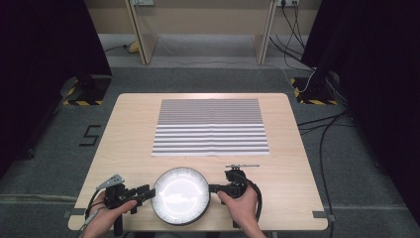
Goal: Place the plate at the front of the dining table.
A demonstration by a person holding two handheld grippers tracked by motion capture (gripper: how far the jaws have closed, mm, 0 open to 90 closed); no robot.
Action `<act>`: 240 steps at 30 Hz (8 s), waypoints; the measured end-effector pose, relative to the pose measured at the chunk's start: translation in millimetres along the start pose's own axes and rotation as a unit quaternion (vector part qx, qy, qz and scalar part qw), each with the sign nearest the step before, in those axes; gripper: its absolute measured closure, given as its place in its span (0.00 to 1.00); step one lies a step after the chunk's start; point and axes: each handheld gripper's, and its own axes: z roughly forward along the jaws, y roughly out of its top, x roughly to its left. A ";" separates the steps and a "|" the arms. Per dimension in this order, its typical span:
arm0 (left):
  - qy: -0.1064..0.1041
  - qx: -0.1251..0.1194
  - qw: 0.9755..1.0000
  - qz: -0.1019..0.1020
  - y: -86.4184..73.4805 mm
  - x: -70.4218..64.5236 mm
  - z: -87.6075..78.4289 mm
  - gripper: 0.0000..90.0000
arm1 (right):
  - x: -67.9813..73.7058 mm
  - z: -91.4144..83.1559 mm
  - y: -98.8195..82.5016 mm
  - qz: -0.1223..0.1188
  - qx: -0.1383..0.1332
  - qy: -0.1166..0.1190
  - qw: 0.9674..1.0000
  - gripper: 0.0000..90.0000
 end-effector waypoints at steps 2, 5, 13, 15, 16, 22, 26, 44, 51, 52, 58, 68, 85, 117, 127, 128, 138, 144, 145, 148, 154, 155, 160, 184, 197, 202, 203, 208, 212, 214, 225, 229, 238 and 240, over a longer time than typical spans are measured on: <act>0.001 0.000 1.000 0.000 0.0 -0.1 0.0 0.62 | 0.8 0.4 -0.4 -0.001 0.002 0.000 1.000 0.99; 0.002 -0.002 1.000 0.000 0.4 0.4 -0.6 0.62 | 3.7 2.0 -0.8 -0.001 0.004 -0.001 1.000 0.99; 0.006 -0.001 1.000 0.004 0.3 2.5 -1.3 0.67 | 6.1 9.2 -0.3 0.005 0.007 0.007 1.000 0.96; 0.002 -0.001 1.000 0.003 -0.9 3.3 -1.8 0.68 | 7.1 20.1 -3.6 0.013 0.015 0.006 1.000 0.93; 0.002 -0.001 1.000 0.005 -0.9 3.1 -2.2 0.69 | 6.3 21.9 -4.4 0.017 0.012 0.009 1.000 0.93; 0.001 -0.002 1.000 0.013 -0.8 1.7 -1.4 0.73 | -0.1 21.9 -4.8 0.039 0.004 0.028 0.999 0.93; 0.006 -0.008 1.000 0.014 -2.0 0.5 -2.0 0.75 | 0.3 21.4 -2.1 0.052 0.015 0.038 0.998 0.86; 0.009 -0.004 1.000 0.026 -8.4 -2.1 8.7 0.77 | -12.3 22.1 -0.3 0.111 0.013 0.077 0.991 0.89; 0.011 -0.034 0.999 0.014 -3.7 1.9 0.1 0.56 | -20.6 24.0 -0.2 0.139 0.005 0.105 0.985 0.89; 0.011 -0.034 0.999 0.014 -3.7 1.9 0.1 0.53 | -20.6 24.0 -0.2 0.139 0.005 0.105 0.985 0.89; 0.012 -0.057 0.998 0.002 2.0 3.4 -10.2 0.40 | -25.4 24.5 -1.4 0.151 -0.001 0.124 0.981 0.88; 0.010 -0.069 0.998 -0.009 3.3 6.6 -13.2 0.37 | -27.9 18.4 1.4 0.156 -0.003 0.135 0.979 0.86; 0.007 -0.081 0.997 -0.014 6.1 7.0 -17.5 0.37 | -29.1 8.6 8.7 0.157 -0.022 0.149 0.976 0.86; -0.001 -0.082 0.997 -0.016 6.1 4.9 -17.0 0.37 | -29.4 -4.0 27.4 0.155 -0.050 0.147 0.976 0.86; -0.001 -0.082 0.997 -0.016 6.3 5.0 -17.5 0.37 | -27.2 -7.3 34.8 0.155 -0.055 0.148 0.975 0.86; -0.001 -0.082 0.997 -0.015 6.4 4.9 -17.6 0.37 | -27.1 -7.6 35.2 0.155 -0.055 0.149 0.975 0.86; -0.002 -0.082 0.997 -0.015 6.5 4.2 -17.2 0.37 | -27.7 -10.6 40.7 0.157 -0.063 0.150 0.974 0.86; -0.003 -0.082 0.997 -0.015 6.7 4.0 -17.2 0.37 | -29.5 -11.3 42.7 0.158 -0.068 0.147 0.974 0.86; -0.003 -0.082 0.997 -0.015 6.6 4.0 -17.2 0.37 | -29.7 -11.5 43.0 0.161 -0.068 0.148 0.973 0.86; -0.002 -0.081 0.997 -0.016 6.2 4.1 -17.0 0.37 | -31.5 -11.3 43.6 0.161 -0.069 0.147 0.973 0.86; -0.004 -0.081 0.997 -0.015 6.4 3.8 -16.8 0.37 | -32.7 -11.3 45.5 0.163 -0.072 0.144 0.973 0.86; -0.004 -0.081 0.997 -0.015 6.4 3.8 -16.8 0.37 | -32.7 -11.3 45.5 0.163 -0.072 0.144 0.973 0.86; -0.003 -0.081 0.997 -0.014 6.7 4.0 -16.8 0.37 | -32.9 -12.6 48.7 0.163 -0.073 0.143 0.973 0.86; -0.004 -0.082 0.997 -0.014 7.5 4.0 -16.9 0.37 | -37.4 -18.1 63.9 0.173 -0.093 0.139 0.971 0.85; -0.004 -0.082 0.997 -0.014 7.7 4.1 -17.0 0.37 | -38.7 -21.7 72.3 0.175 -0.100 0.136 0.970 0.85; -0.004 -0.082 0.997 -0.014 7.7 3.8 -16.8 0.37 | -39.6 -22.1 75.5 0.176 -0.103 0.133 0.970 0.85; -0.004 -0.081 0.997 -0.013 7.7 3.9 -16.8 0.37 | -40.7 -21.9 76.4 0.174 -0.104 0.132 0.970 0.85; -0.003 -0.081 0.997 -0.014 7.7 4.3 -16.8 0.37 | -42.9 -21.3 78.4 0.181 -0.106 0.130 0.969 0.85; -0.003 -0.081 0.997 -0.013 7.7 4.1 -16.5 0.37 | -43.0 -20.0 79.3 0.181 -0.109 0.129 0.969 0.85; -0.003 -0.081 0.997 -0.013 7.6 4.1 -16.4 0.37 | -43.1 -19.7 79.6 0.182 -0.108 0.129 0.969 0.85; -0.004 -0.082 0.997 -0.013 7.7 3.8 -16.6 0.37 | -43.9 -18.8 84.4 0.185 -0.113 0.127 0.968 0.85; -0.004 -0.081 0.997 -0.013 7.6 3.8 -16.5 0.37 | -44.0 -19.4 86.4 0.186 -0.115 0.127 0.967 0.85; -0.005 -0.082 0.997 -0.014 7.6 3.7 -16.6 0.37 | -44.9 -20.0 91.1 0.186 -0.120 0.124 0.967 0.85; -0.005 -0.082 0.997 -0.014 7.7 3.9 -16.7 0.37 | -45.3 -19.8 91.8 0.187 -0.120 0.122 0.967 0.85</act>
